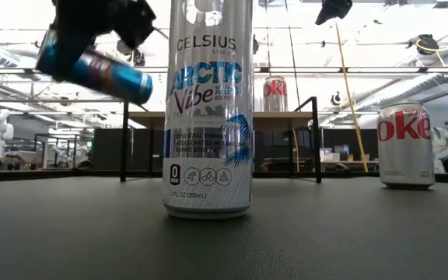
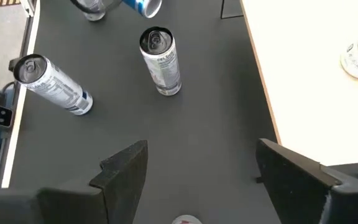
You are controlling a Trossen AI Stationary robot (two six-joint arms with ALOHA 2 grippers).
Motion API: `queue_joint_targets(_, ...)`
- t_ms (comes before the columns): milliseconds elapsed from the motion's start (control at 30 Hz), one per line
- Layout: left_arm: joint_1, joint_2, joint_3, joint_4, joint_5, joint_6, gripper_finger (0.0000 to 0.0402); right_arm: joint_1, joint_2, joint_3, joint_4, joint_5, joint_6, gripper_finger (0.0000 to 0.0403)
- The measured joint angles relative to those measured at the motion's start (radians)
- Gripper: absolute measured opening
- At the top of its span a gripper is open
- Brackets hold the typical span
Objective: Place canned beverage on shelf
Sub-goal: Put the top left blue soda can on the shelf
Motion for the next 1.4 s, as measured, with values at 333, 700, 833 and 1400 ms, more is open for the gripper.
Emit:
queue_joint_targets(333,0.049,-0.012,0.141,-0.007,-0.034,0.064,0.0223,0.0,0.0,0.0,0.024,0.0,0.094,0.0281)
queue_joint_targets(700,0.12,-0.012,0.232,0.02,-0.05,0.219,0.0224,0.0,0.046,0.0,0.111,0.0,0.09,0.0281)
queue_joint_targets(833,0.139,-0.012,0.233,0.017,-0.049,0.265,0.0224,0.0,0.075,0.0,0.152,0.0,0.046,0.0281)
queue_joint_targets(1400,0.221,-0.012,0.233,0.012,-0.063,0.472,0.0224,0.002,0.244,0.0,0.282,0.0,-0.211,0.0281)
